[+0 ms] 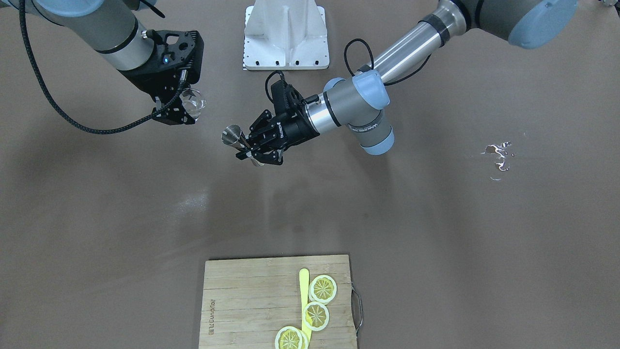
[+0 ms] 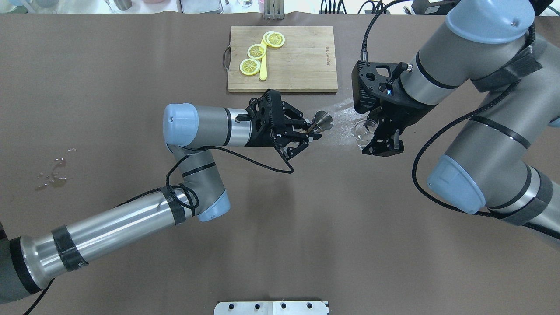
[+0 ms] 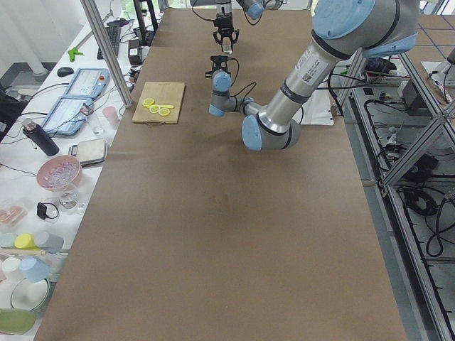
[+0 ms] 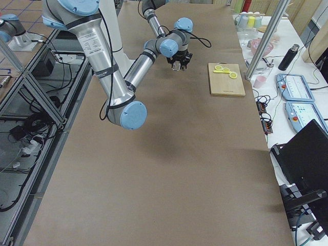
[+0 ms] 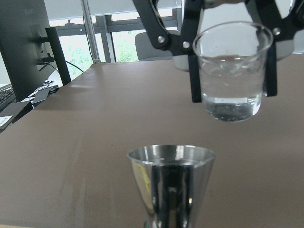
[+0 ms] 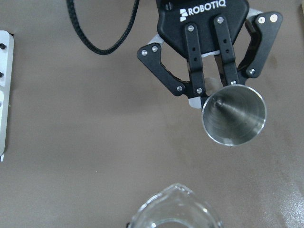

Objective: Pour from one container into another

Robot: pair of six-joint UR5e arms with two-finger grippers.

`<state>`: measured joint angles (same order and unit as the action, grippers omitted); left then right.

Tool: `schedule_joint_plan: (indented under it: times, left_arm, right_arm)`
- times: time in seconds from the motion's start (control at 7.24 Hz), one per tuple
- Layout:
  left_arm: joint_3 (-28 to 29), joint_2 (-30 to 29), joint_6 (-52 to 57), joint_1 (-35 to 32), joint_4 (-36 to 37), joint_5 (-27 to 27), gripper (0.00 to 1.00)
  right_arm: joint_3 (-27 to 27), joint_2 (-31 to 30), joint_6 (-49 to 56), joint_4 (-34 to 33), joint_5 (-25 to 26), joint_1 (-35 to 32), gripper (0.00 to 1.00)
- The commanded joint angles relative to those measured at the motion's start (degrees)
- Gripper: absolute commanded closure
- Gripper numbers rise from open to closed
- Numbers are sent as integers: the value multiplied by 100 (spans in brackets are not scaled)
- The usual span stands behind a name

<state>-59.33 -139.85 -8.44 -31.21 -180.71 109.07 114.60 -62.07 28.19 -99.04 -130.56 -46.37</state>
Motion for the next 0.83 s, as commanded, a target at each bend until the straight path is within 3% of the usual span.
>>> schedule_joint_plan:
  times: [0.0,0.69]
  left_arm:
    - [0,2,0,1,-17,0,100]
    - [0,11,0,1,-61,0,100]
  right_arm:
    - [-235,115,81,-45,135,-3,100]
    - [-640,923,99,-912,242,-56,100]
